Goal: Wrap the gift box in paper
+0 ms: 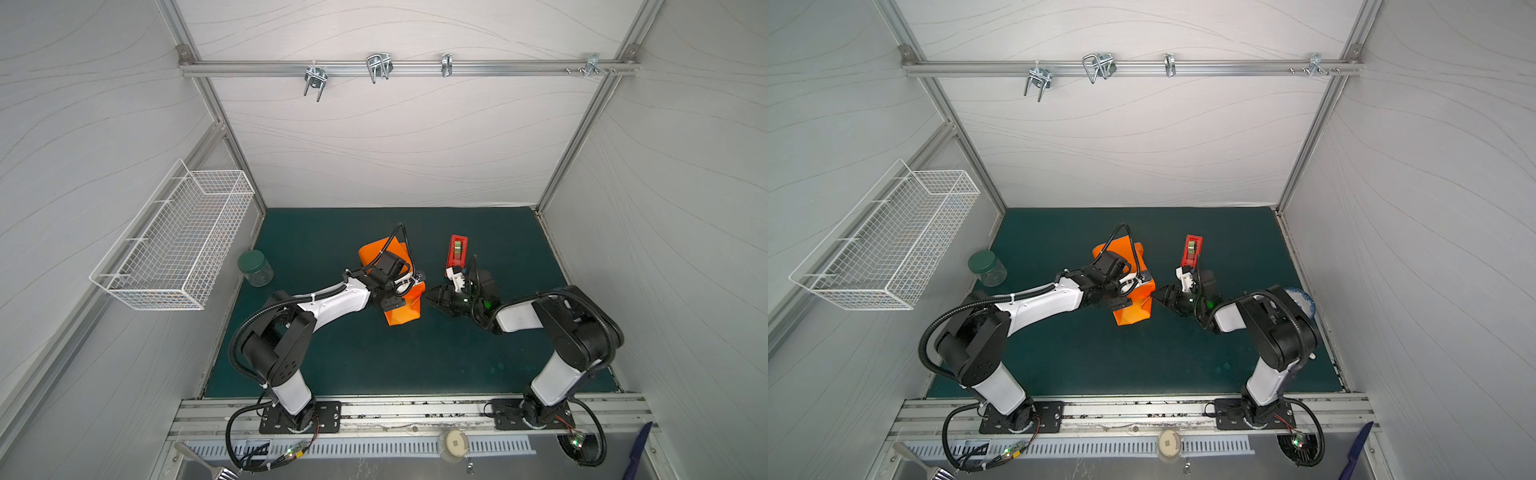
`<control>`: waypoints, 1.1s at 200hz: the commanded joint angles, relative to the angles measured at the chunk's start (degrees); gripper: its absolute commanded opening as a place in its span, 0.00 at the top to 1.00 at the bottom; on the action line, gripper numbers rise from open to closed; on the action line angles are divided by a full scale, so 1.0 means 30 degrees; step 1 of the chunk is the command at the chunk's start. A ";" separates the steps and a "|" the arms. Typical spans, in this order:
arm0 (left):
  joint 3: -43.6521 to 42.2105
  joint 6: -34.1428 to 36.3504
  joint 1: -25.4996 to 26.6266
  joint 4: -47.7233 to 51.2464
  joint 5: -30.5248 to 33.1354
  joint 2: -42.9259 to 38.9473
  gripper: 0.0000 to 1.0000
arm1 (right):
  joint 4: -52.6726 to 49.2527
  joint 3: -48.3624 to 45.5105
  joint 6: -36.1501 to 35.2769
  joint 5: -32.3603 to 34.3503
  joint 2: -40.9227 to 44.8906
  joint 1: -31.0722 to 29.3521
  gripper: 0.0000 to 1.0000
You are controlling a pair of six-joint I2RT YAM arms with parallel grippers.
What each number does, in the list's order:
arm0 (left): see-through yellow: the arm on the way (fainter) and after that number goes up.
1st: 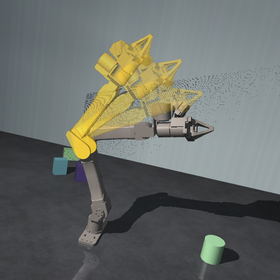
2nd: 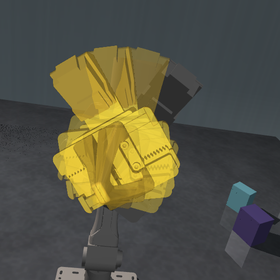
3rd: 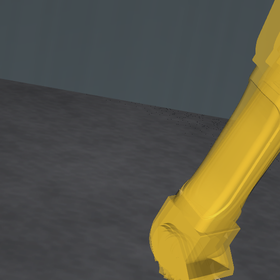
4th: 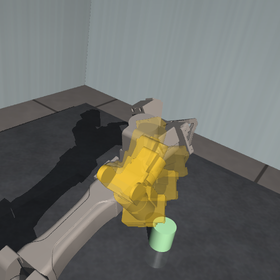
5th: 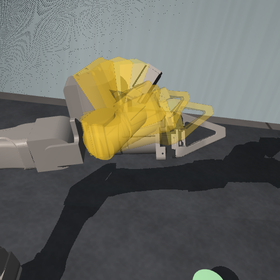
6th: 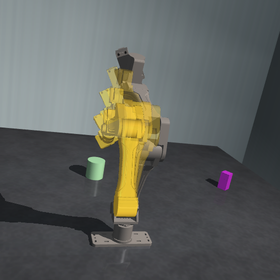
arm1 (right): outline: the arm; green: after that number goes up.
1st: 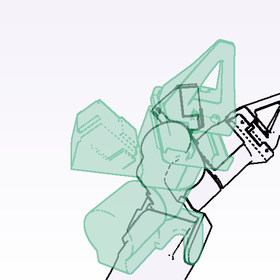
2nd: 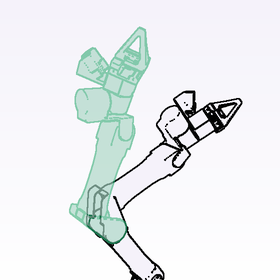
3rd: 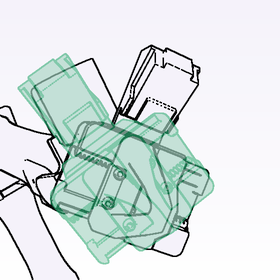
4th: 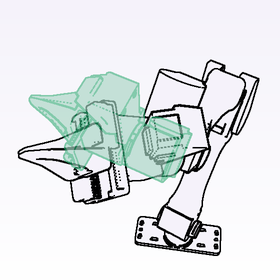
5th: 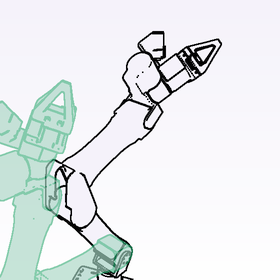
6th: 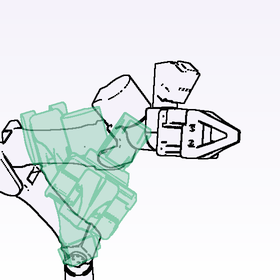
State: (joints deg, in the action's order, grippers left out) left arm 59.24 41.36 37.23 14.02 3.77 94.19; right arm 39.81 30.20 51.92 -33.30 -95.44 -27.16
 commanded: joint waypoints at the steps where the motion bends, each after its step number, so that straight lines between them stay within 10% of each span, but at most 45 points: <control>1: 0.0268 -0.1562 0.0027 -0.0326 -0.1889 -0.1767 0.10 | -0.2937 0.0850 -0.2075 0.0713 0.1129 0.0066 0.33; 59: -0.3845 -1.3112 -0.0534 -0.6013 -0.1390 -0.6637 0.09 | -0.4704 0.4435 -0.2834 0.1357 -0.0356 -0.0057 0.30; 108: -0.4763 -2.5267 -0.5161 -0.3419 -0.2564 -0.6774 0.14 | -0.6385 0.6980 -0.3629 0.1324 -0.2397 -0.0319 0.30; 220: -0.2110 -2.6538 -0.6952 -0.5599 -1.0184 0.0016 0.24 | -0.6757 0.7159 -0.3836 0.0090 -0.2453 -0.1309 0.32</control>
State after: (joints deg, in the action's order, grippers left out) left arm 50.00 -37.30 15.86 0.43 -21.82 92.07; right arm 20.38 52.53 40.69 -31.70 -104.42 -29.78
